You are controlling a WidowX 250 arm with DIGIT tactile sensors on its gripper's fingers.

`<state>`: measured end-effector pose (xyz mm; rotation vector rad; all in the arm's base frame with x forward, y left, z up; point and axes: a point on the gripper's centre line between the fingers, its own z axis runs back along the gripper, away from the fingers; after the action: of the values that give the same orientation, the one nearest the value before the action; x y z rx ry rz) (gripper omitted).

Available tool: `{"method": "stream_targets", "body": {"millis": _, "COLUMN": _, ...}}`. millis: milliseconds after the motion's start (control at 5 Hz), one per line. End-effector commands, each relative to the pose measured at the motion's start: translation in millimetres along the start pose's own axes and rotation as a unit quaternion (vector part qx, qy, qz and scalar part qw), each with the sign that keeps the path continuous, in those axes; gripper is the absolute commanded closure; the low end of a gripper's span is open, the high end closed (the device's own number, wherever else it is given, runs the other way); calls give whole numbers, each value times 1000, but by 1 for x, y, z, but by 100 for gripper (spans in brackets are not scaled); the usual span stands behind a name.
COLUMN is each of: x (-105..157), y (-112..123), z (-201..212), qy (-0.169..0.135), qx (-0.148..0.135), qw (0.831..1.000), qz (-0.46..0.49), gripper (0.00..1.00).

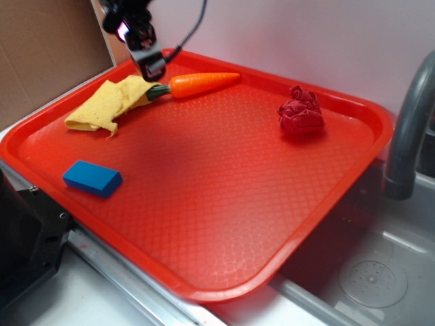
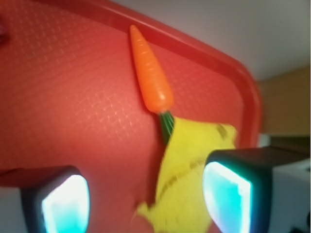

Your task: Grab the carrot.

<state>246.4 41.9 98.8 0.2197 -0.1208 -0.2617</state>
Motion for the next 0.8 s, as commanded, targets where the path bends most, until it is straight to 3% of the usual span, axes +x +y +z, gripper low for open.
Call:
{"method": "stream_targets", "body": {"millis": 0, "x": 36, "y": 33, "z": -43, "qy": -13, "qx": -12, "qw": 1000, "qz": -7, "gripper": 0}}
{"method": "stream_targets", "body": {"millis": 200, "x": 43, "y": 40, "z": -61, "qy": -4, "qx": -14, "qw": 1000, "qz": -15, "gripper": 0}}
{"method": "stream_targets", "body": {"millis": 600, "x": 52, "y": 28, "z": -88, "qy": -5, "qx": -57, "qw": 996, "qz": -66, "gripper": 0}}
